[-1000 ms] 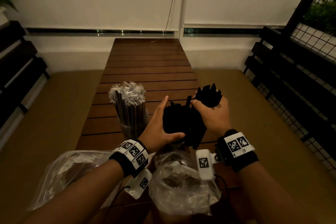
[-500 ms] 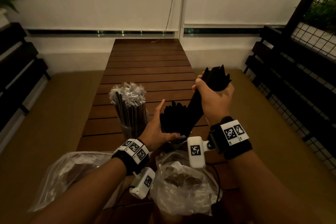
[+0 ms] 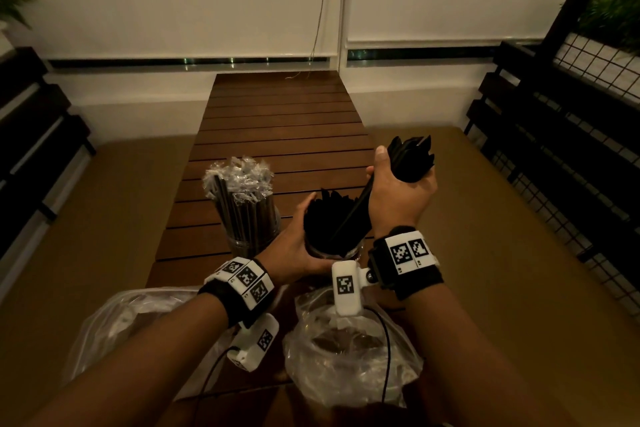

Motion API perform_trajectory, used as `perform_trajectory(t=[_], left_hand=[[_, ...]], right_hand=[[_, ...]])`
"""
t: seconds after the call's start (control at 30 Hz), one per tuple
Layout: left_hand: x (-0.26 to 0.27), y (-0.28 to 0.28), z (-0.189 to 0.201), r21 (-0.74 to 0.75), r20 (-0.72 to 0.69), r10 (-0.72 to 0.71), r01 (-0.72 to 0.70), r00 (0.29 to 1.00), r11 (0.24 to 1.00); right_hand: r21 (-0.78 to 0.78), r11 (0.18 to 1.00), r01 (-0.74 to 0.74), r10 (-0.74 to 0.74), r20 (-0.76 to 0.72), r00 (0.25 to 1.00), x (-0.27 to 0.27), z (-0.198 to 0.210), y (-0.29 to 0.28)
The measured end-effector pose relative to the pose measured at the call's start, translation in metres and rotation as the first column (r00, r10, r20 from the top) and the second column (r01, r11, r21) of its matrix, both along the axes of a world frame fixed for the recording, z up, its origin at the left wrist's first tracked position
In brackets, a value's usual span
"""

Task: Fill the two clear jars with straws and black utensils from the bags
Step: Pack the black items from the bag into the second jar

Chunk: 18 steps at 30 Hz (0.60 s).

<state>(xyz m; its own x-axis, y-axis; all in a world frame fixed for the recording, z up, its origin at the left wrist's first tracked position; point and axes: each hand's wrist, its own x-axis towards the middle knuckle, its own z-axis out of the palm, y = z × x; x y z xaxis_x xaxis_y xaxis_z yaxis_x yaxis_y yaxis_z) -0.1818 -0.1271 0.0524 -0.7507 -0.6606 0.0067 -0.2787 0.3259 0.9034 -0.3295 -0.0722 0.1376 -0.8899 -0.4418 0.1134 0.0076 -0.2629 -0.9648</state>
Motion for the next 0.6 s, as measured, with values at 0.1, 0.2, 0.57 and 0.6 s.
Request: perform_trajectory(t=[0.1,0.2,0.57,0.6], left_hand=[[-0.009,0.009,-0.002,-0.036,-0.054,0.158,-0.16,0.986,0.986],[-0.016,0.014,-0.006,-0.079,-0.107,0.244,-0.253,0.964,0.964],[-0.018,0.01,-0.011,-0.153,-0.13,0.24,-0.258,0.962,0.954],[-0.018,0.009,-0.012,-0.148,-0.126,0.232,-0.249,0.965,0.957]], right_hand=[[0.022,1.0,-0.022,0.022,-0.012,1.0,-0.003,-0.004,0.001],[0.038,0.998,-0.052,0.053,-0.033,0.998,-0.003,-0.008,0.003],[0.004,0.972,-0.237,0.233,-0.178,0.956,-0.002,-0.012,0.011],[0.002,0.974,-0.227,0.223,-0.177,0.958,-0.002,-0.013,0.011]])
